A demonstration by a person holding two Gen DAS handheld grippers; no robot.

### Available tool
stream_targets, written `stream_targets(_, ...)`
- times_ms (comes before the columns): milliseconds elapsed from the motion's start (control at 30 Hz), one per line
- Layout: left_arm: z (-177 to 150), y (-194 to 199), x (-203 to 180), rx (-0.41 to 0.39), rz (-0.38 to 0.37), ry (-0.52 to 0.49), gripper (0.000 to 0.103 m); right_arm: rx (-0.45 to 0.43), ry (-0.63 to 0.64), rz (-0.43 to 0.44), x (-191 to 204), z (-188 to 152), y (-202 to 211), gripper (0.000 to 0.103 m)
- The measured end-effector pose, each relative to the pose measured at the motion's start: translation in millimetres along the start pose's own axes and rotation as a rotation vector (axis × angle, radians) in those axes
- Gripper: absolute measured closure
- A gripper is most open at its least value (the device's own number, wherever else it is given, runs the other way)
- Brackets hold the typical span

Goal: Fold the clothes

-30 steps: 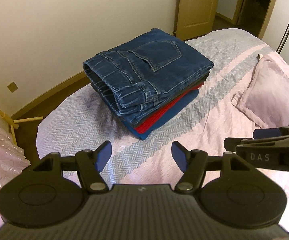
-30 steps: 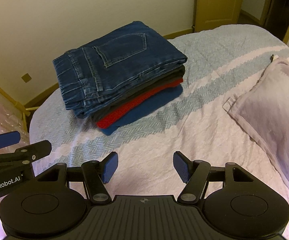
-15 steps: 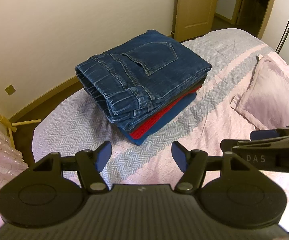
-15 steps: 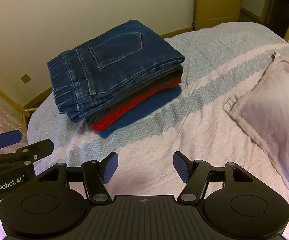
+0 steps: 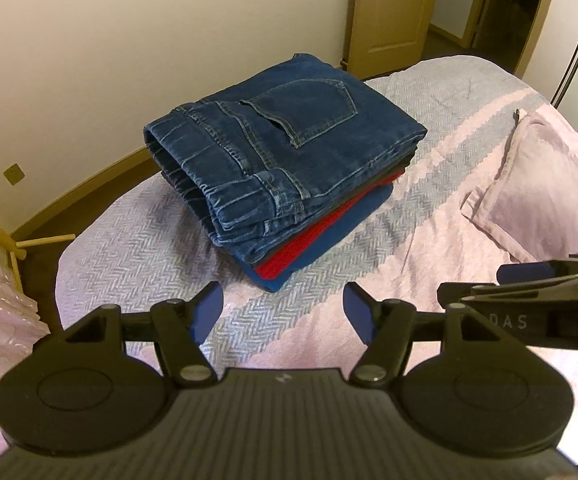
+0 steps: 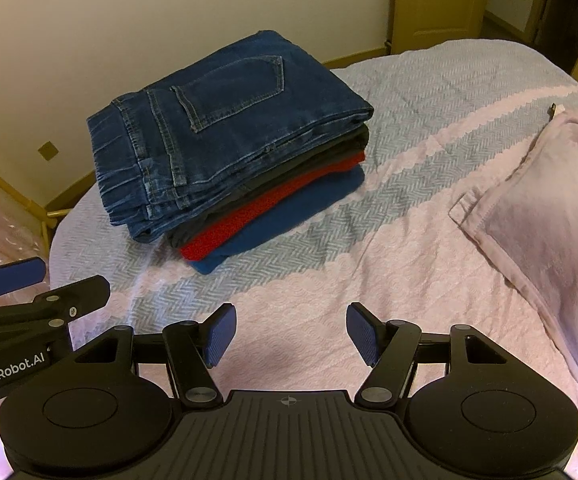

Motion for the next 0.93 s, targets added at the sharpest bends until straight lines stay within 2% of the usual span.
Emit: stream_targets(933,14,-14,19,-0.011,-0.005,0.003,0.040,0.022,-0.014,-0.043,8,11,-10,0.038)
Point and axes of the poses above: each gripper's, at about its wrist camera, not at the fingertips, and y roughly against the way its jaws point, x to its left, z to its top, the point moved 10 cm from there along -y, roughly the way its jaws point, and after that the axes turned 5 degrees about y, right-handed, at the moved point
